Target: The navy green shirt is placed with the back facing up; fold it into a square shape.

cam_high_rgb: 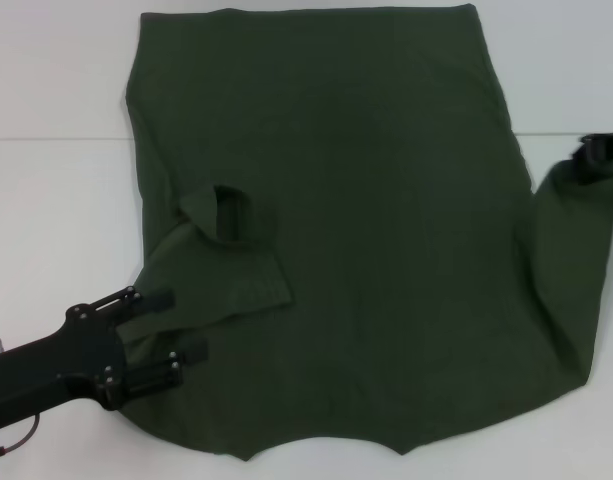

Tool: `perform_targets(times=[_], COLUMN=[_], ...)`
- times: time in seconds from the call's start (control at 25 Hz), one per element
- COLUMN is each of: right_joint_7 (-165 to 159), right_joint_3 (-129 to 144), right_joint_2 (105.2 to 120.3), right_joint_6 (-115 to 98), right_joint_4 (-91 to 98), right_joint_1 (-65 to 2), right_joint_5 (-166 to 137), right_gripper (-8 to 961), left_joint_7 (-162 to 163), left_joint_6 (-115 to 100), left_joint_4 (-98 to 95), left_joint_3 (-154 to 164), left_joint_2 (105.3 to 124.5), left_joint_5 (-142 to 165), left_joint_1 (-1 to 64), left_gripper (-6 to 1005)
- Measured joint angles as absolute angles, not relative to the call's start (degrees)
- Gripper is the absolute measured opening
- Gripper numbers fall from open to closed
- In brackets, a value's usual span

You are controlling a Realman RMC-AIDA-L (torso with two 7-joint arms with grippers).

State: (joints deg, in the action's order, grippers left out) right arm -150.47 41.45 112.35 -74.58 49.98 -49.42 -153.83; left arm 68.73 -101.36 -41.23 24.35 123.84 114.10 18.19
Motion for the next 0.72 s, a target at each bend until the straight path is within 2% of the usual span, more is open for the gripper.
perform_targets(times=[0.32,0.72], right_joint_7=[-151.2,-151.0], right_joint_3=[48.3,49.8], right_joint_2=[115.34,116.22], right_joint_6=[-74.9,-75.9], right_joint_4=[48.9,48.3], right_joint_1=[-55.0,-55.7], right_joint_5=[-154.1,-153.1], right_gripper=[59,80], left_joint_7=[68.7,68.8], left_joint_6=[-100.9,-100.9], left_joint_4=[-41.2,-41.0], left_joint_3=[24.6,24.5], left_joint_2=[123.83,123.83], left_joint_5=[114.1,114.2], left_joint_1=[18.2,18.4], left_gripper=[823,823])
